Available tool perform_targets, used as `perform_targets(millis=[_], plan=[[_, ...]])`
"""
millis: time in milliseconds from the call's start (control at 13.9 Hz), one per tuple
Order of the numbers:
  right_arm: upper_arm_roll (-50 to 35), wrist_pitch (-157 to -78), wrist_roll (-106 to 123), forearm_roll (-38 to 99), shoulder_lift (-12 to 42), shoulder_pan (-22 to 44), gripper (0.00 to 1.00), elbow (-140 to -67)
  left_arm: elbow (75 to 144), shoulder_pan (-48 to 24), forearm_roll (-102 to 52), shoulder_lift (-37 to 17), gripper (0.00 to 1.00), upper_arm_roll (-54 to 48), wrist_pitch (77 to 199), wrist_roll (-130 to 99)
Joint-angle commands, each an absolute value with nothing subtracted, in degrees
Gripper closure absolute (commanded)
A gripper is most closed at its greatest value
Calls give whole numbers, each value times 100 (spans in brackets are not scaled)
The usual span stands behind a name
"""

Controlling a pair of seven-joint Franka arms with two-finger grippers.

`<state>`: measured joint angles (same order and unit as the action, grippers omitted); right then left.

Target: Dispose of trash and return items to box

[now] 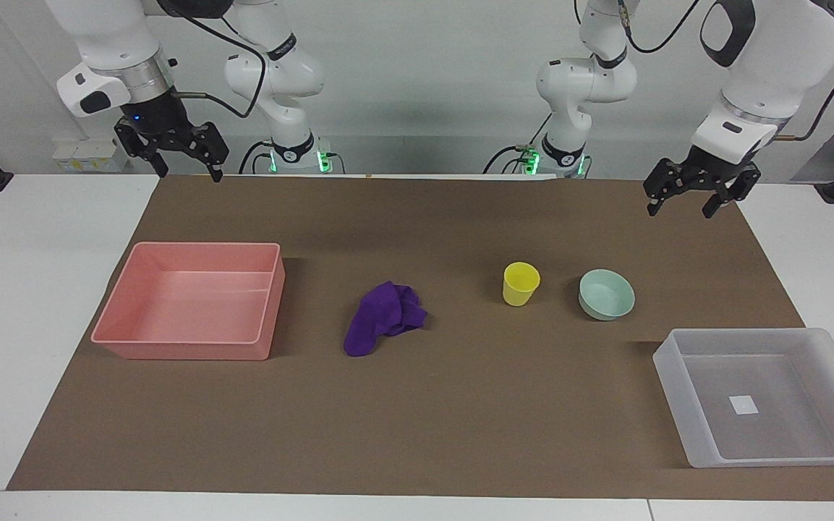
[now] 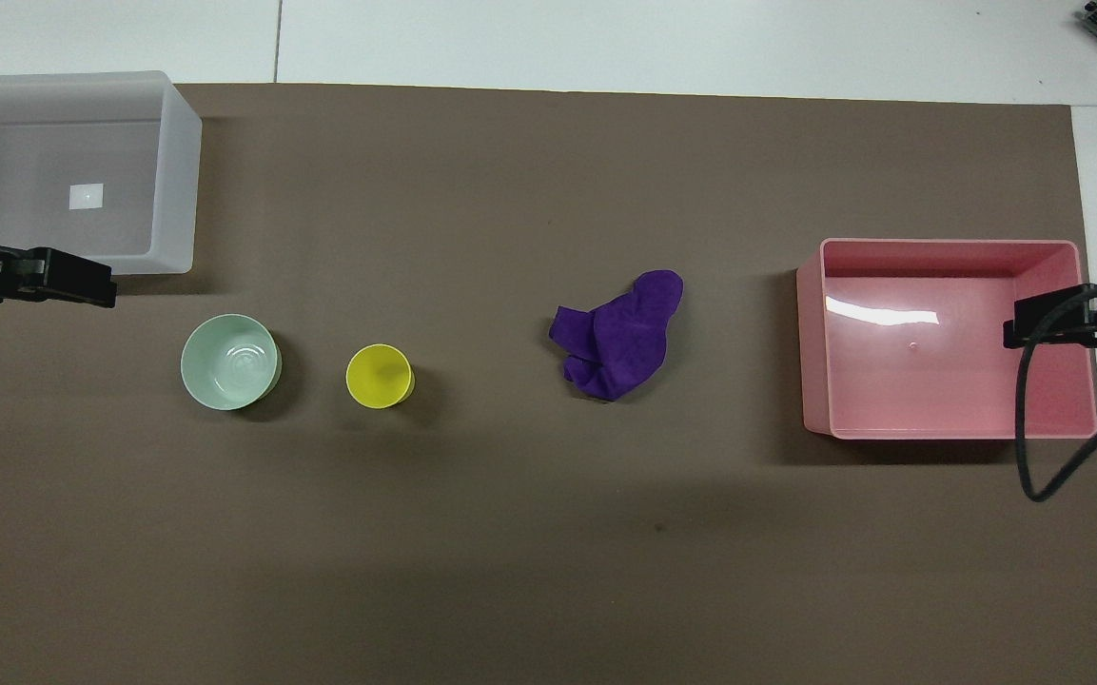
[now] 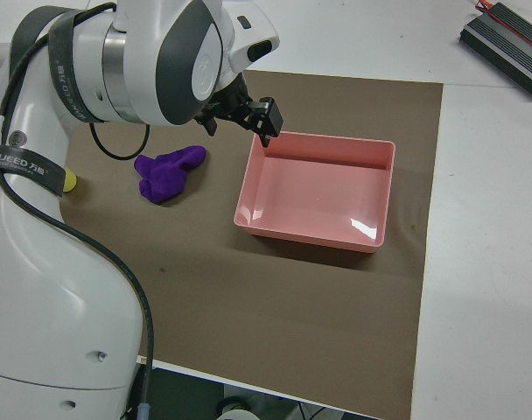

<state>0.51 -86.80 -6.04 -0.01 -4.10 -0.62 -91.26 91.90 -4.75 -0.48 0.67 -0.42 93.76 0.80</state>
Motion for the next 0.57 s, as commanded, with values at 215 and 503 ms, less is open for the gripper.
perform_targets(millis=[215, 503], plan=[[26, -8710, -229, -396, -466, -62, 0, -9202, 9334, -413, 0, 211, 0, -62, 9395, 18], [0, -8684, -631, -238, -457, -53, 0, -9202, 9351, -422, 0, 211, 0, -62, 9430, 9]])
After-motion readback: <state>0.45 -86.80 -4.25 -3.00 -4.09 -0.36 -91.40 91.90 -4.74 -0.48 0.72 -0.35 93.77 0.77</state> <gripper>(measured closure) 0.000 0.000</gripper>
